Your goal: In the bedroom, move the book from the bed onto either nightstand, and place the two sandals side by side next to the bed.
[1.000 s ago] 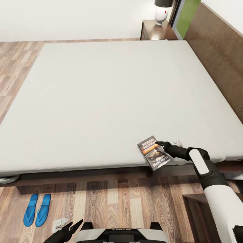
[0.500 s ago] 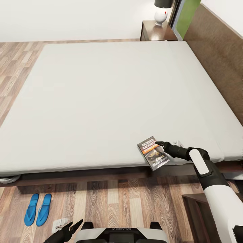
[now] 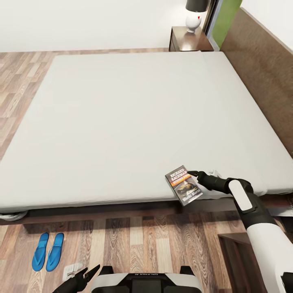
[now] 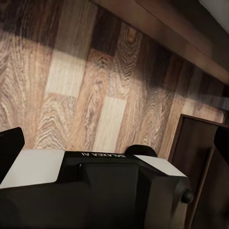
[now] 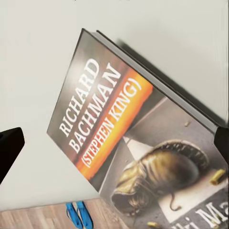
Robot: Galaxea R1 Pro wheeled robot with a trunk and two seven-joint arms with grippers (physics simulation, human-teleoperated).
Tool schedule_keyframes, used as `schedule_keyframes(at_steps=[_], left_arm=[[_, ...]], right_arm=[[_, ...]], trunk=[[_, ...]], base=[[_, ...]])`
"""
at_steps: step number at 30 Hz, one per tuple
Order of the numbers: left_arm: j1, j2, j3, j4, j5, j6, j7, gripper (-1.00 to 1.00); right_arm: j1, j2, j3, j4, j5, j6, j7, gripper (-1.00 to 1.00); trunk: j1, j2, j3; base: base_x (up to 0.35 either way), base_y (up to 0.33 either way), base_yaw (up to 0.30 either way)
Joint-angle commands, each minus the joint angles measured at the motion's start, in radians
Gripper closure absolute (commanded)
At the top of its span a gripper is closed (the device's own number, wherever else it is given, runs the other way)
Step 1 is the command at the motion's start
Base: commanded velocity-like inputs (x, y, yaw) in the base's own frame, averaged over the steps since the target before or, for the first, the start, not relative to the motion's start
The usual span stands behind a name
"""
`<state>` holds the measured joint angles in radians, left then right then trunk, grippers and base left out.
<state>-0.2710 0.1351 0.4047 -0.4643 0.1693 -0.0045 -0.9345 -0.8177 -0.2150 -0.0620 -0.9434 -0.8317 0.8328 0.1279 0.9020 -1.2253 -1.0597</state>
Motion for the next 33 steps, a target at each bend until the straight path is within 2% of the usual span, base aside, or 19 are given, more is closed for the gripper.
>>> schedule_keyframes(at_steps=[1, 30, 33], left_arm=[[-0.001, 0.0, 0.002, 0.001, 0.001, 0.0, -0.004, -1.0], [-0.001, 0.0, 0.003, 0.001, 0.001, -0.002, -0.004, -1.0], [-0.001, 0.001, 0.003, 0.001, 0.001, -0.002, -0.004, -1.0]], right_arm=[[0.001, -0.002, -0.002, 0.0, 0.008, 0.005, 0.008, -1.0], [0.013, -0.01, -0.004, -0.003, 0.01, 0.01, 0.009, -1.0], [0.015, -0.037, -0.004, -0.003, 0.011, 0.011, 0.009, -1.0]], trunk=[[-0.004, 0.007, 0.003], [-0.115, 0.21, 0.094], [-0.127, 0.231, 0.103]], base=[[0.0, 0.0, 0.0], [0.0, 0.0, 0.0], [0.0, 0.0, 0.0]])
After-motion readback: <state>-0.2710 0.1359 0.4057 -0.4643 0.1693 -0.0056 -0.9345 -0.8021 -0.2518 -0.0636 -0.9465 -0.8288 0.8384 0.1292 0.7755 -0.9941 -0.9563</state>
